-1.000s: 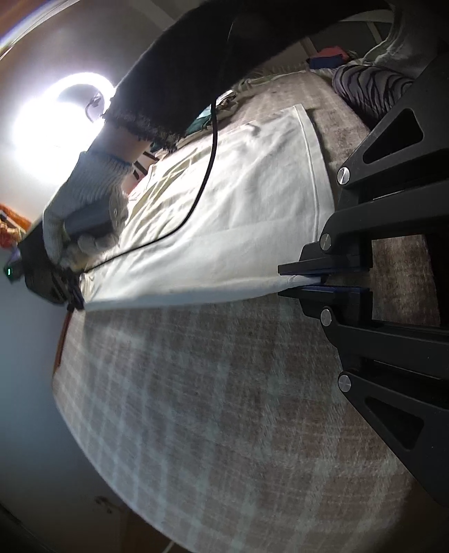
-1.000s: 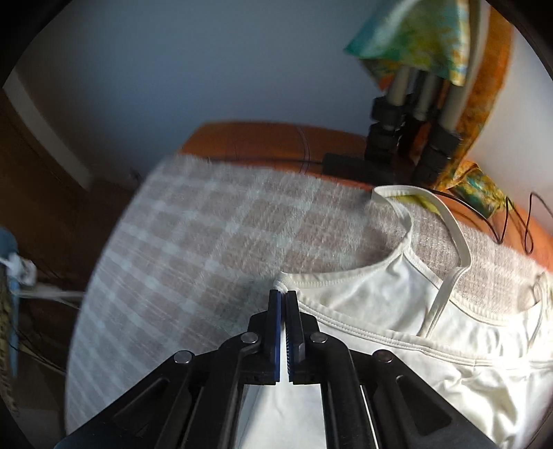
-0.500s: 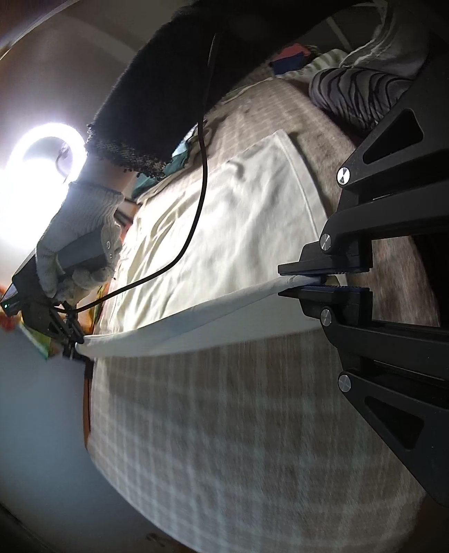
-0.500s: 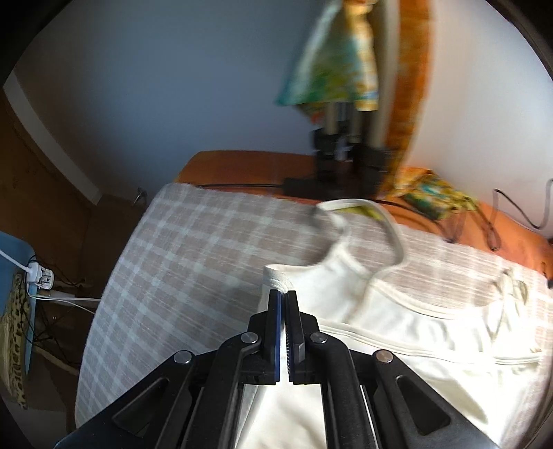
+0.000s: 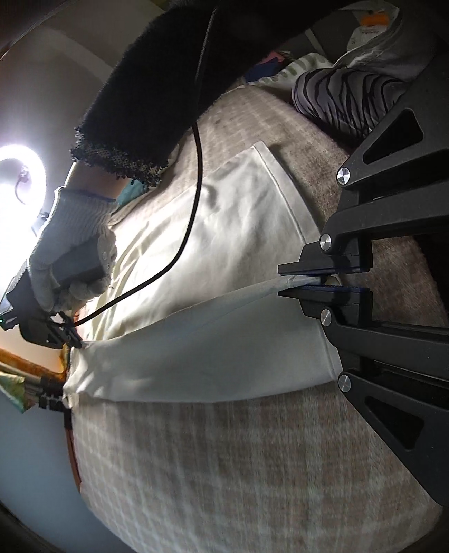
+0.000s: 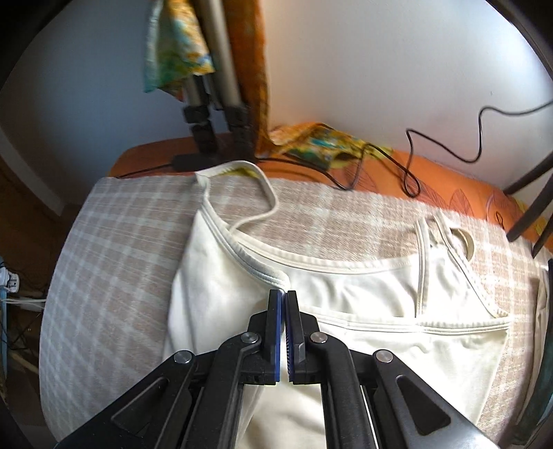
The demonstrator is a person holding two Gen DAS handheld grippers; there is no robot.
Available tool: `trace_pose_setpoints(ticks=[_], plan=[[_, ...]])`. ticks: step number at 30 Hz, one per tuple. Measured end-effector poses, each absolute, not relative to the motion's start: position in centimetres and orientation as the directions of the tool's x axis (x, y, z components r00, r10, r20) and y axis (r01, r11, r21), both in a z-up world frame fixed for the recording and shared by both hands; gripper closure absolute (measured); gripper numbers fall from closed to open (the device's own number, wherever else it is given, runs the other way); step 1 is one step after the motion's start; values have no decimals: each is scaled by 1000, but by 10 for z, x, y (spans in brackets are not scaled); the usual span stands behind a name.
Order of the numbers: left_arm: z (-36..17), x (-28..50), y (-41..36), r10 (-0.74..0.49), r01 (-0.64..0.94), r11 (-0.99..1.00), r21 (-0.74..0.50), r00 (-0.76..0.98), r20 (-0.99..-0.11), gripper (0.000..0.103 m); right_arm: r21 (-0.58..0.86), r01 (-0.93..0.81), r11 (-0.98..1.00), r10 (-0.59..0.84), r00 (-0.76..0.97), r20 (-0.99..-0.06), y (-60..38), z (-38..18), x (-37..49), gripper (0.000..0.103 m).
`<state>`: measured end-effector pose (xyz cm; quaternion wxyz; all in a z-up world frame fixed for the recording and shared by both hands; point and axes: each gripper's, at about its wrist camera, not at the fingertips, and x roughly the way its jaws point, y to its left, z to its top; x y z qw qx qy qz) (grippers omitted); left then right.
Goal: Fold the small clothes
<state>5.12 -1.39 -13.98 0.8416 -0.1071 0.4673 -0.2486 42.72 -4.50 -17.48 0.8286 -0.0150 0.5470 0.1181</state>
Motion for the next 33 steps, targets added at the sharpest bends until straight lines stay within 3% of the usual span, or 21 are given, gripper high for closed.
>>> trace_pose_setpoints(ticks=[7,11,14,16,21,26,33], plan=[[-149,55,-22,-526,323,848,-421,406,-747,100,90,-243,966,178,369,-912,-40,-183,427,103],[-149,53,-33,-602,349,795,-496,353,-716,91,68,-247,967,159,373,-914,-41,-186,427,100],[-144,46,-43,-607,396,786,-474,350,-714,91,86,-233,969,177,405,-897,-54,-178,422,77],[-140,43,-47,-604,419,786,-456,363,-709,91,96,-223,970,186,429,-884,-67,-169,418,72],[-135,42,-50,-586,412,802,-433,401,-704,91,168,-218,961,257,495,-830,-110,-138,397,68],[-130,44,-68,-584,437,801,-409,424,-692,91,101,-237,966,221,567,-794,-150,-118,372,67],[-120,43,-113,-591,505,782,-366,412,-693,91,134,-188,973,223,611,-760,-216,-101,343,67]])
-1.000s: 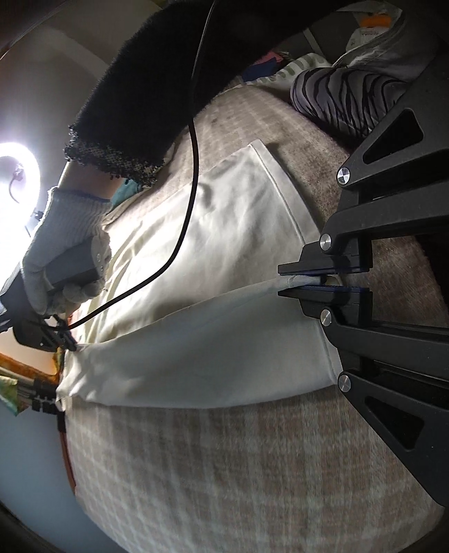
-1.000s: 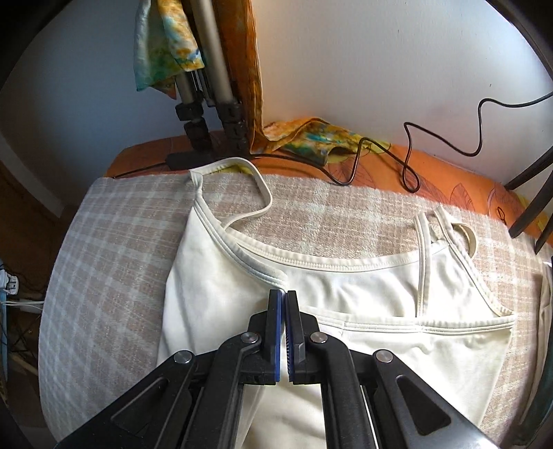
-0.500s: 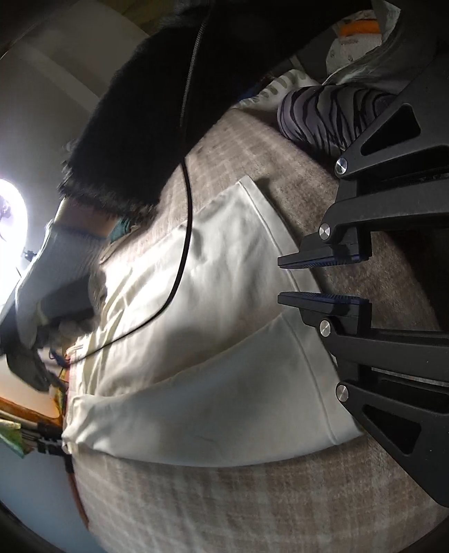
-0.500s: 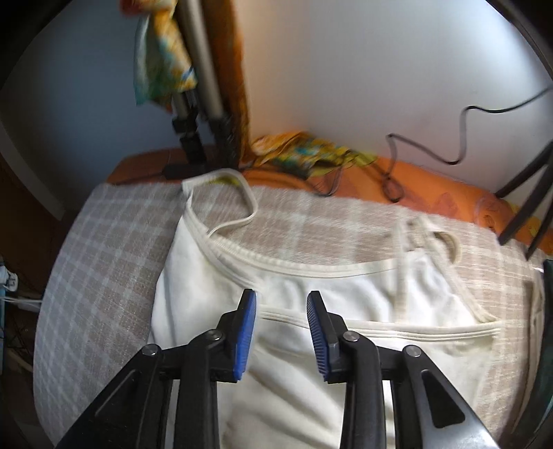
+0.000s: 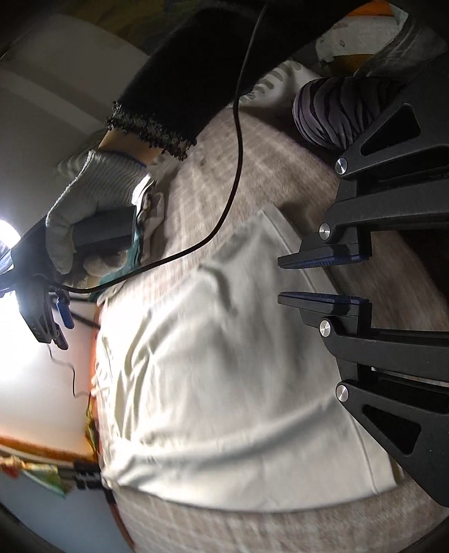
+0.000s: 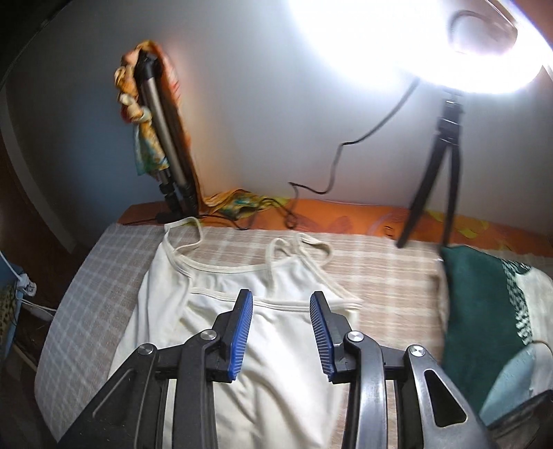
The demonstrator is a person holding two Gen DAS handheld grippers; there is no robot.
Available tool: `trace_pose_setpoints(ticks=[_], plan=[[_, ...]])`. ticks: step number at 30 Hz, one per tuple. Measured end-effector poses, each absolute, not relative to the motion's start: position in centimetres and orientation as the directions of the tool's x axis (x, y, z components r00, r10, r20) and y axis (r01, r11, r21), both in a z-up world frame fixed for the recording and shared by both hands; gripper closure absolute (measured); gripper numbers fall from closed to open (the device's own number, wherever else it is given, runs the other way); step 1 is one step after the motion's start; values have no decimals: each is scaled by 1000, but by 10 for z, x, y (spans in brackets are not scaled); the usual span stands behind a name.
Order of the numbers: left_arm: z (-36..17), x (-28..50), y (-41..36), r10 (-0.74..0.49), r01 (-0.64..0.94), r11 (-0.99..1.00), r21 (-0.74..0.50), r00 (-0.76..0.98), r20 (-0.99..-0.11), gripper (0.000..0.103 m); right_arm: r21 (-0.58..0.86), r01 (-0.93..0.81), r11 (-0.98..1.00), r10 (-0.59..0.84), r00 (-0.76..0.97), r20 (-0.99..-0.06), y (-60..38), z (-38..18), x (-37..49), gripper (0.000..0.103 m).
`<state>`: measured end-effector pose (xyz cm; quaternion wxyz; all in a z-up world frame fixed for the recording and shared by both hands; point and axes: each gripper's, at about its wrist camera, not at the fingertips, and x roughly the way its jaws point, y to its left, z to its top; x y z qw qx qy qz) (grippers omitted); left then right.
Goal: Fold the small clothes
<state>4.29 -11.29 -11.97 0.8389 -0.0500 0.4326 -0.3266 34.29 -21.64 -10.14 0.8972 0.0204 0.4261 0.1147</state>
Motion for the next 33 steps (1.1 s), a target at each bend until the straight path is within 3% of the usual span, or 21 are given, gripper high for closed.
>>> trace_pose_setpoints(ticks=[3,6,7,10,14,17,27,29,31,33], plan=[[-114,40,-134,-595,549,766,-334,411,-690,91,110,-182,977,200,608,-769,-238,-100,334,63],[-110,36,-151,-587,583,760,-287,427,-687,90,71,-180,981,167,605,-778,-256,-97,327,30],[-110,34,-157,-590,590,756,-283,426,-686,84,77,-179,981,172,606,-776,-261,-95,324,26],[-113,30,-177,-590,611,746,-264,423,-688,68,121,-188,975,211,597,-774,-277,-90,318,26],[-125,28,-208,-579,640,732,-235,401,-710,66,137,-198,971,229,585,-778,-289,-91,317,28],[-136,30,-224,-565,636,735,-235,383,-731,64,157,-205,966,247,564,-787,-294,-99,321,35],[-152,37,-236,-434,595,800,-76,488,-757,65,221,-223,949,306,503,-808,-290,-141,346,48],[-152,37,-239,-434,605,794,-59,498,-751,67,255,-210,944,327,488,-809,-289,-153,355,49],[-154,37,-240,-442,619,783,-52,496,-747,84,287,-194,938,346,479,-807,-288,-163,361,49],[-154,38,-239,-462,631,772,-71,482,-745,91,302,-187,935,355,466,-810,-284,-172,367,49]])
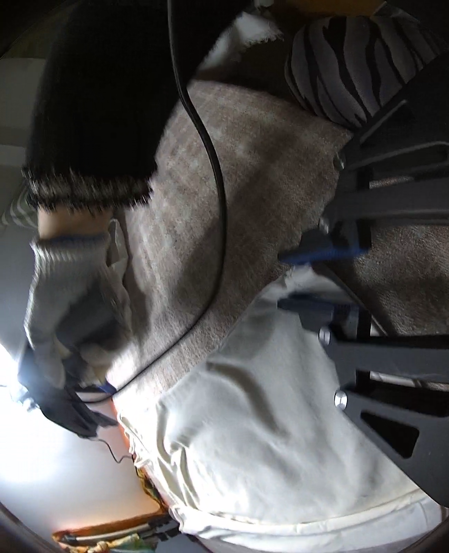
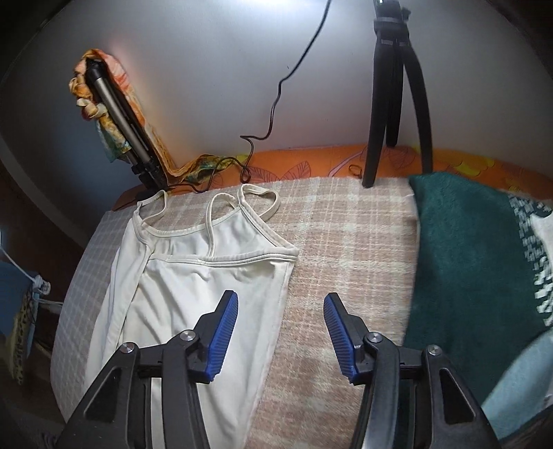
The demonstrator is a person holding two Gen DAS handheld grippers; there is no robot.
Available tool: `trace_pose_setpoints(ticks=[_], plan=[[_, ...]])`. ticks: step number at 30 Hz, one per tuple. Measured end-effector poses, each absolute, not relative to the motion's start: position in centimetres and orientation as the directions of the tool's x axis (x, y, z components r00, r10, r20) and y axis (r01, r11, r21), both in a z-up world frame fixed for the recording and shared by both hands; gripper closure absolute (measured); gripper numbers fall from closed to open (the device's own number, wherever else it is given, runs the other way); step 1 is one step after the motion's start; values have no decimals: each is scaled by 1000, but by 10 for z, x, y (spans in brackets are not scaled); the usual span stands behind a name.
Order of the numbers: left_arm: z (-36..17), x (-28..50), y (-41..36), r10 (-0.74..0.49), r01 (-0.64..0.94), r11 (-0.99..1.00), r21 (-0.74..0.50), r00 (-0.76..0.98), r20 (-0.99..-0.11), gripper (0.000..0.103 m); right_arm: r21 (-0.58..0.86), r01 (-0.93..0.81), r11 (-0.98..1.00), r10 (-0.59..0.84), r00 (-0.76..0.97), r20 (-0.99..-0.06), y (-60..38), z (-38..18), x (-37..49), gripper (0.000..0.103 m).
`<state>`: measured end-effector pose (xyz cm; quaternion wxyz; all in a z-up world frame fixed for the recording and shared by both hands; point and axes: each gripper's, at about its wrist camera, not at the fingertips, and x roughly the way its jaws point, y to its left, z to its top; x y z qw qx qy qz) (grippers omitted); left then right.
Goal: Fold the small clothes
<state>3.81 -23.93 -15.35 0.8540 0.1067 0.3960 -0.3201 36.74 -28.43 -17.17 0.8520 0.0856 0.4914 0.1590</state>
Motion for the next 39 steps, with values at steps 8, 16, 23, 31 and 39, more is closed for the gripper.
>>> trace_pose_setpoints(ticks=[8,16,23,31,39], plan=[[-141,49,-203,-556,564,783,-262,446,-701,99,259,-175,950,311,441,-842,-268,-194,381,57],[-130,46,-181,-579,519,792,-322,470,-666,99,218,-176,960,275,435,-857,-253,-192,385,94],[-124,37,-154,-574,502,803,-320,510,-640,99,158,-186,970,230,470,-852,-238,-165,382,101],[-123,34,-123,-552,439,829,-346,541,-635,99,83,-200,976,172,484,-858,-206,-144,381,102],[-125,26,-101,-537,404,842,-358,559,-632,99,58,-257,965,181,488,-854,-156,-131,382,102]])
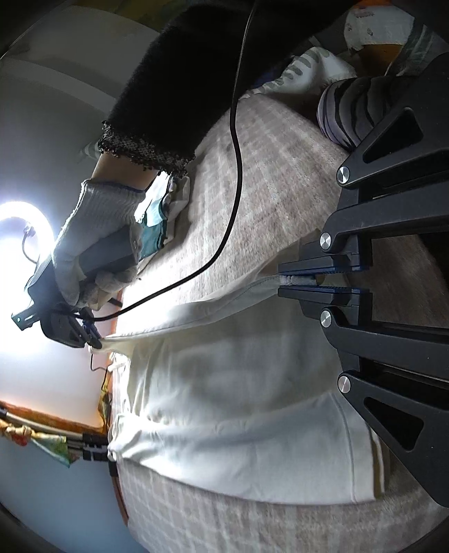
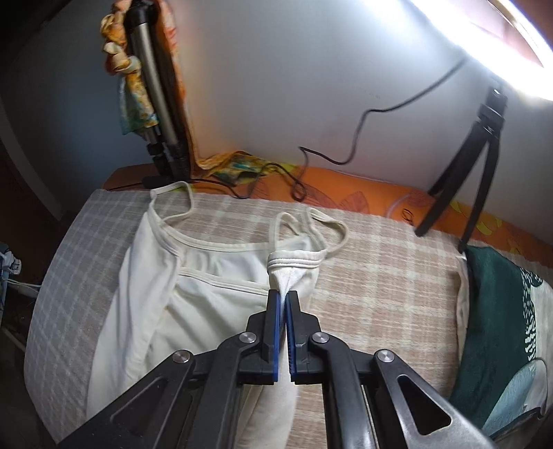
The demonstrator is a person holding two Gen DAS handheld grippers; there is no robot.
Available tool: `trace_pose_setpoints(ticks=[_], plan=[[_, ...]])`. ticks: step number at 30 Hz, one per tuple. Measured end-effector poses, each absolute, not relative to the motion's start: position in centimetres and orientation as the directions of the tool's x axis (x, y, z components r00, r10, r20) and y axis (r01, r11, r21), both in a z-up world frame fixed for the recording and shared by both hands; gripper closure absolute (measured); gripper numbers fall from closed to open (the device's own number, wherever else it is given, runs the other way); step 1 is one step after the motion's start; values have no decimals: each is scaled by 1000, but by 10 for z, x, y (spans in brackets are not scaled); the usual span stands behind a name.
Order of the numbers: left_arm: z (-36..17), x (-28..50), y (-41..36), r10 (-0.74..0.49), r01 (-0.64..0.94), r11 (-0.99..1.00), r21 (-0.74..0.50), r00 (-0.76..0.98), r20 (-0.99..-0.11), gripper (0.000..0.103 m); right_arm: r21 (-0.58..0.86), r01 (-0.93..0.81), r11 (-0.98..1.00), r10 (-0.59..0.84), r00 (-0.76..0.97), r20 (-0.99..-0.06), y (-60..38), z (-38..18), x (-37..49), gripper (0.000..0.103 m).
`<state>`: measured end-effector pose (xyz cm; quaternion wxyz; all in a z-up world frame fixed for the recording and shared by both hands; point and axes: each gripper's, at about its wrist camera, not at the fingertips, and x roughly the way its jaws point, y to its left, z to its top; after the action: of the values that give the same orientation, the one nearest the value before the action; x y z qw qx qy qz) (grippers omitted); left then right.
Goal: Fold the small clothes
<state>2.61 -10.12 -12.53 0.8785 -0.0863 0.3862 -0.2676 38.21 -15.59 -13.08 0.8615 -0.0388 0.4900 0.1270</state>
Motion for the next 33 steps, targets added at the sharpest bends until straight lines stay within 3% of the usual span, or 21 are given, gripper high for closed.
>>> trace_pose_setpoints(ticks=[21,23,25,26,33], plan=[[-153,27,-62,-485,308,874,-374,529,-697,99,-45,-342,939,110,421,-901,-57,-181,399,102],[-153,26,-62,-469,300,883,-362,529,-707,99,-22,-345,938,125,400,-908,-58,-185,400,99],[-151,25,-61,-459,291,888,-356,525,-716,97,6,-339,941,154,410,-899,-65,-180,396,73],[-150,24,-59,-454,285,891,-354,529,-717,97,25,-339,941,175,422,-890,-69,-175,393,70],[-137,7,-50,-467,303,884,-356,549,-693,96,186,-301,935,318,483,-816,-130,-121,338,72]])
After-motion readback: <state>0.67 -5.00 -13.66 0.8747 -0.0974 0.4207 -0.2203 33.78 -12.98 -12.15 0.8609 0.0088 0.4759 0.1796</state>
